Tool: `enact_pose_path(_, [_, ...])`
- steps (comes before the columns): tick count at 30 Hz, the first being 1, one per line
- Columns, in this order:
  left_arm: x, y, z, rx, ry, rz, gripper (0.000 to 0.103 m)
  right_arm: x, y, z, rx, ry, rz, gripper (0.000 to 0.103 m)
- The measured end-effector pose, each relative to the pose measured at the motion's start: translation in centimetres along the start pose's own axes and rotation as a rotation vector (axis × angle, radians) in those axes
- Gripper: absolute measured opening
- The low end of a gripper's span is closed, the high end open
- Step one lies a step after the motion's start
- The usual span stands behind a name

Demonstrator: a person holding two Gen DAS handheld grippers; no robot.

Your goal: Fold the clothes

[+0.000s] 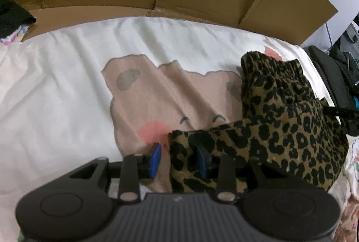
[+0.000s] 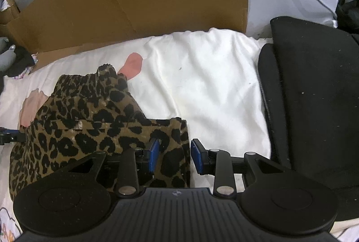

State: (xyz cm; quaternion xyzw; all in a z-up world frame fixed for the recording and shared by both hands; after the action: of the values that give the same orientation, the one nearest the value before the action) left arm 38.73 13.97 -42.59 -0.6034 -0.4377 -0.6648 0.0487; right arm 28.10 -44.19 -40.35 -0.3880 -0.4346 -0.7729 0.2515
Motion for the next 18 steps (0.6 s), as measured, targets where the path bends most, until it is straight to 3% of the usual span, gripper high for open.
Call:
enact_pose_path(13, [-0.4, 0.0, -0.3, 0.022, 0.018, -0.014, 0.039, -2.3, 1.0, 1.2, 0.039, -0.017, 0.038, 0.037])
enact_pose_path(16, [-0.4, 0.0, -0.5, 0.014, 0.023, -0.014, 0.034, -2.2, 0.6, 1.4, 0.059, -0.017, 0.025, 0.026])
enact_pose_path(18, [-0.3, 0.0, -0.5, 0.009, 0.028, -0.02, 0.019, -1.9, 0.5, 1.5, 0.068, -0.029, 0.003, 0.013])
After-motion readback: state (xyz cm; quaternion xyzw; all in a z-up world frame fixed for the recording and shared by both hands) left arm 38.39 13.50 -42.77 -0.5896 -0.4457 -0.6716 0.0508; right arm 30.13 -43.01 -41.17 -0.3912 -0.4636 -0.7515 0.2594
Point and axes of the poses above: each gripper's, at about its wrist camera, not at the fingertips, and x roughly against the way its jaws point, z to its left, y to its top, the point moved 1 cm from there along -x, roughly the way its jaws point, and after that the axes turned 15 degrees about -x, right-handed, at the moved point
